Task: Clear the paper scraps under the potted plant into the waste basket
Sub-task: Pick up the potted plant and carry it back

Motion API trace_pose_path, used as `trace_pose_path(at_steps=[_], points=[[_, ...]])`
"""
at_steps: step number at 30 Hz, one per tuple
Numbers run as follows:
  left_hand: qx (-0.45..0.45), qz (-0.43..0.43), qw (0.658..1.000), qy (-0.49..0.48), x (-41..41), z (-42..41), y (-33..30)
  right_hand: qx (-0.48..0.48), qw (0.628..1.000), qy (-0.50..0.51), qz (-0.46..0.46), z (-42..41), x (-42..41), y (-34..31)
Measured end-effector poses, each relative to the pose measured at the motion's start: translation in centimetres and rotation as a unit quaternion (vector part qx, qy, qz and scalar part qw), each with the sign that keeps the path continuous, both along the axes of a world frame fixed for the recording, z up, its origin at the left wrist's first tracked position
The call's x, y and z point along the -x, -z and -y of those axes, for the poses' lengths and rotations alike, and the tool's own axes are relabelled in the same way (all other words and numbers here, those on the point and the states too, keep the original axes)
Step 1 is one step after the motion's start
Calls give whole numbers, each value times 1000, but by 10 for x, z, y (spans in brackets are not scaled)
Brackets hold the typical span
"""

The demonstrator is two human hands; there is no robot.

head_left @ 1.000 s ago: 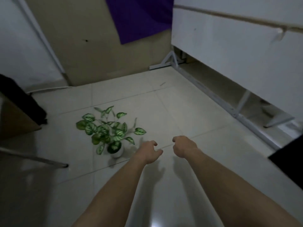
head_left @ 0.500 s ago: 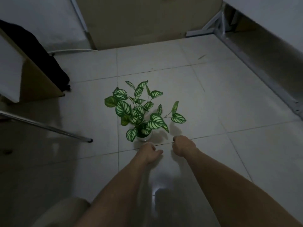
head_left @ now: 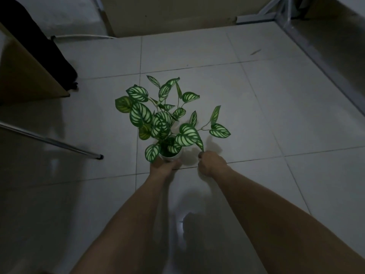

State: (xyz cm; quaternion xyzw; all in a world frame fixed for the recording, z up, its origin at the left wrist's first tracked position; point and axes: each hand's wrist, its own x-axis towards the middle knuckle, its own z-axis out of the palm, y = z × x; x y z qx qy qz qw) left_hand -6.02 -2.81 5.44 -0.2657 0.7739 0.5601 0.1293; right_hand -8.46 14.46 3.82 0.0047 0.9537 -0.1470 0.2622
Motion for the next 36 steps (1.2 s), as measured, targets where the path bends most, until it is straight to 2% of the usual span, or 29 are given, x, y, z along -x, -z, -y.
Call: trace_pose_path(at_steps=[6,11,17,22,27,30,36], points=[[-13,-68,997,-16,13,-13,5,-4,1000,-19,-22,-5,-7,21],[-13,-102,995,0,19,-21,1,35,999,16,1,-22,-14,29],[-7,-104,991,88,30,-55,-36,41,993,113,-12,-61,-24,-8],[-34,-139,972,188,27,-109,-85,44,976,208,-57,-113,-44,-64],[-75,-148,942,292,10,-175,-134,45,943,317,-87,-170,-86,-120],[-97,-166,913,359,-13,-221,-167,39,917,382,-111,-205,-127,-150],[-143,-170,846,485,-91,-312,-215,51,839,515,-167,-264,-229,-195]])
